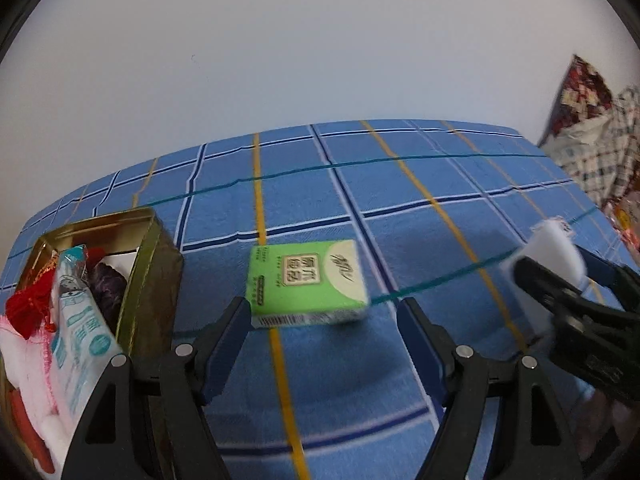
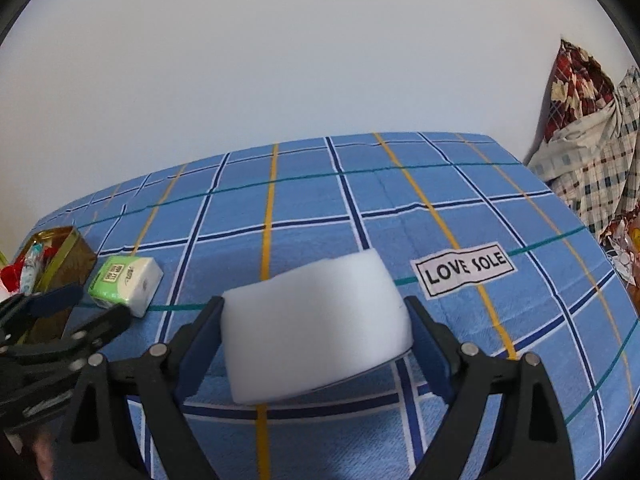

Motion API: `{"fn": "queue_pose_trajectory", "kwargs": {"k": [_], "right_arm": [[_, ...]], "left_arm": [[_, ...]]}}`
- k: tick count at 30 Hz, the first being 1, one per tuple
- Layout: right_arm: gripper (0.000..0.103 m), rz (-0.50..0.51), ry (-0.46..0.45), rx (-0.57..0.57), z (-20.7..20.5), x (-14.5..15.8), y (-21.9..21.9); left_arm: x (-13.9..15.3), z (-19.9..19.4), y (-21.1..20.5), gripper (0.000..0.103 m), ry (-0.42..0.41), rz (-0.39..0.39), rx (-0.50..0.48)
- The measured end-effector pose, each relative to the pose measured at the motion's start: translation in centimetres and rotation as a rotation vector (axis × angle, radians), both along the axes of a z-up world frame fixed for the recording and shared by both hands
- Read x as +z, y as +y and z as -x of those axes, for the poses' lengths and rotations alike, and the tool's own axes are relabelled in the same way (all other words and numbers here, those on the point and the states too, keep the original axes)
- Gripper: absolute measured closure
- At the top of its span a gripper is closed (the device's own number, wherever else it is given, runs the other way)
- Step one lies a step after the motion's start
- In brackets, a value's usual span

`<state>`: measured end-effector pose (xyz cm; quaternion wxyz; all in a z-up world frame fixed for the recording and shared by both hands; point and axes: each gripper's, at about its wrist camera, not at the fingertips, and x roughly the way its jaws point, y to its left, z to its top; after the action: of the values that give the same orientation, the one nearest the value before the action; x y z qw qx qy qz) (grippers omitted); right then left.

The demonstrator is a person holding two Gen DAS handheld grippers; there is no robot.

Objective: Organize soft objects
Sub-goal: 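Grasp the green tissue pack with the left tool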

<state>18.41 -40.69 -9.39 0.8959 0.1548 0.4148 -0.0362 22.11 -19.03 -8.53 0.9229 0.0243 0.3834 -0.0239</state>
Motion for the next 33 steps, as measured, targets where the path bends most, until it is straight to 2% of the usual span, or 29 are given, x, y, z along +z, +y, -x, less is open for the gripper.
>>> {"fn": "queue_pose_trajectory", "kwargs": {"k": [4, 19, 23, 25, 28, 33], "right_arm": [[0.015, 0.006, -0.008, 0.008, 0.1, 0.3, 0.1], [0.014, 0.047, -0.014, 0.020, 0.0, 0.5, 1.0], [0.014, 0.046, -0.015, 0.016, 0.2, 0.6, 1.1], [0.014, 0.048, -0.015, 0.017, 0.2, 0.6, 1.0], [0.014, 0.054, -0.016, 0.016, 0.2, 0.7, 1.1], [0.014, 0.052, -0.021, 0.019, 0.4, 0.8, 1.1]], "left_arm": [[-0.4, -1.0, -0.1, 0.026, -0.004, -0.028, 0.002], [-0.7, -3.0, -0.2, 0.024, -0.005, -0.050, -0.007], [0.5, -2.0, -0.6, 0.024, -0.061, -0.045, -0.032], [0.7, -1.9, -1.2, 0.021, -0.082, -0.091, -0.037], [0.2, -2.4, -1.4, 0.021, -0.056, -0.082, -0.051], [-0.5, -3.7, -0.3, 0.021, -0.014, -0.054, -0.011]]}}
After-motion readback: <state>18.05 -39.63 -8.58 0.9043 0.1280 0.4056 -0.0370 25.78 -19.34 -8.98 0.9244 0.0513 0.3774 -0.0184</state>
